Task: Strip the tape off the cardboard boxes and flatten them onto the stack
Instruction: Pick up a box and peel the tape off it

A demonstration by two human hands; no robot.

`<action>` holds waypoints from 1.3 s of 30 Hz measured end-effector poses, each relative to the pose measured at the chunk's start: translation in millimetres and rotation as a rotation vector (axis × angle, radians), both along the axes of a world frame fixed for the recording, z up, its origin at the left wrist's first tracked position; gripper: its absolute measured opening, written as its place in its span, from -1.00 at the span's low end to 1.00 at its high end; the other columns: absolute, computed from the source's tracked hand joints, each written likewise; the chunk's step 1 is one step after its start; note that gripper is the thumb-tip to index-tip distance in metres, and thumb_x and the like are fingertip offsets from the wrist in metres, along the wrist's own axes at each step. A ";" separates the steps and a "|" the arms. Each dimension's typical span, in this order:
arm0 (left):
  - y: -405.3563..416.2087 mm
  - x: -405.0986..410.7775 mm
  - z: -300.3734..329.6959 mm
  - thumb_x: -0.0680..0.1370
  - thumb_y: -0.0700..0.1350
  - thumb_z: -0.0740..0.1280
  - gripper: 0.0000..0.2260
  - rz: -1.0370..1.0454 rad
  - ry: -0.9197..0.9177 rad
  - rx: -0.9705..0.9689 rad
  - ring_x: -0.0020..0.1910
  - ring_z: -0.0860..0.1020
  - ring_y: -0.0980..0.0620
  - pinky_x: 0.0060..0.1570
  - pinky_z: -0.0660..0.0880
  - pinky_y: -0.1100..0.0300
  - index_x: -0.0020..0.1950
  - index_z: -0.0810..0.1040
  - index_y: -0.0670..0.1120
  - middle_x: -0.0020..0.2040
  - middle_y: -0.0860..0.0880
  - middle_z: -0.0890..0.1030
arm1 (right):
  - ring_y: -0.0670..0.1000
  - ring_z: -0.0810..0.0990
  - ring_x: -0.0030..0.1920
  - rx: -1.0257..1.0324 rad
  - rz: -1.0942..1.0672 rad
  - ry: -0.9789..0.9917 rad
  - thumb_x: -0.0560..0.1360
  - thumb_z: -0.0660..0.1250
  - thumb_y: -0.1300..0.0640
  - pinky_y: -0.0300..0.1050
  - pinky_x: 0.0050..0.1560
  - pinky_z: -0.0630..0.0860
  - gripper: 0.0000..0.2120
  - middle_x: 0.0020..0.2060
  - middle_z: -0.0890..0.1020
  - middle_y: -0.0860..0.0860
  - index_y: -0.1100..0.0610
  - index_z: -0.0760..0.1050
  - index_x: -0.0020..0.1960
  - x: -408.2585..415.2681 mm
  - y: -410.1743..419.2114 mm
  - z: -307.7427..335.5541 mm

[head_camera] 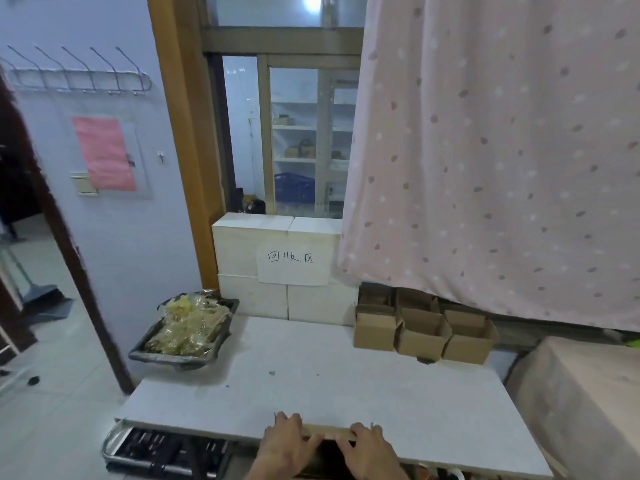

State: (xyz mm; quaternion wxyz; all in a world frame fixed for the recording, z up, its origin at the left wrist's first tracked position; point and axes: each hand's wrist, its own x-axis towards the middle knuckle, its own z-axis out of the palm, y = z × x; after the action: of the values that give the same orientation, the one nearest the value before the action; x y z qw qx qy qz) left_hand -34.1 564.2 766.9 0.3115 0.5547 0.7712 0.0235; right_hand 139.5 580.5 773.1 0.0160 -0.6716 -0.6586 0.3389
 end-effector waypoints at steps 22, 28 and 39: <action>269.1 -9.7 -38.4 0.53 0.36 0.16 -0.45 -0.044 0.080 -0.051 0.19 0.50 -0.14 0.22 0.46 0.02 0.31 0.41 -0.01 0.25 -0.08 0.41 | 0.10 0.51 0.23 -0.036 0.001 -0.090 0.63 0.10 -0.17 -0.07 0.24 0.44 -0.60 0.26 0.42 0.06 -0.01 0.40 0.36 -10.0 265.8 -32.4; 306.2 -32.3 -45.9 0.53 0.36 0.18 -0.49 0.021 0.079 -0.033 0.16 0.52 -0.11 0.22 0.49 0.00 0.27 0.42 0.01 0.23 -0.06 0.43 | 0.12 0.54 0.15 -0.008 0.051 -0.059 0.63 0.09 -0.14 -0.07 0.12 0.46 -0.66 0.18 0.42 0.06 0.00 0.43 0.27 -32.5 315.0 -46.1; 359.6 -59.6 -67.9 0.53 0.38 0.16 -0.42 -0.120 0.028 -0.047 0.24 0.44 -0.16 0.25 0.45 -0.02 0.34 0.40 -0.03 0.29 -0.08 0.40 | 0.14 0.56 0.13 -0.034 -0.100 -0.116 0.60 0.10 -0.15 -0.05 0.11 0.48 -0.67 0.15 0.46 0.05 -0.02 0.47 0.23 -59.5 349.5 -64.9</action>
State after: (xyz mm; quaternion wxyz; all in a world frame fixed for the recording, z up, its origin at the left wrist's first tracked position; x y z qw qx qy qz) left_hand -93.7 923.8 698.9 0.3148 0.5927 0.7410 -0.0212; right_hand 79.9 930.1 708.3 -0.0164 -0.7224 -0.6182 0.3093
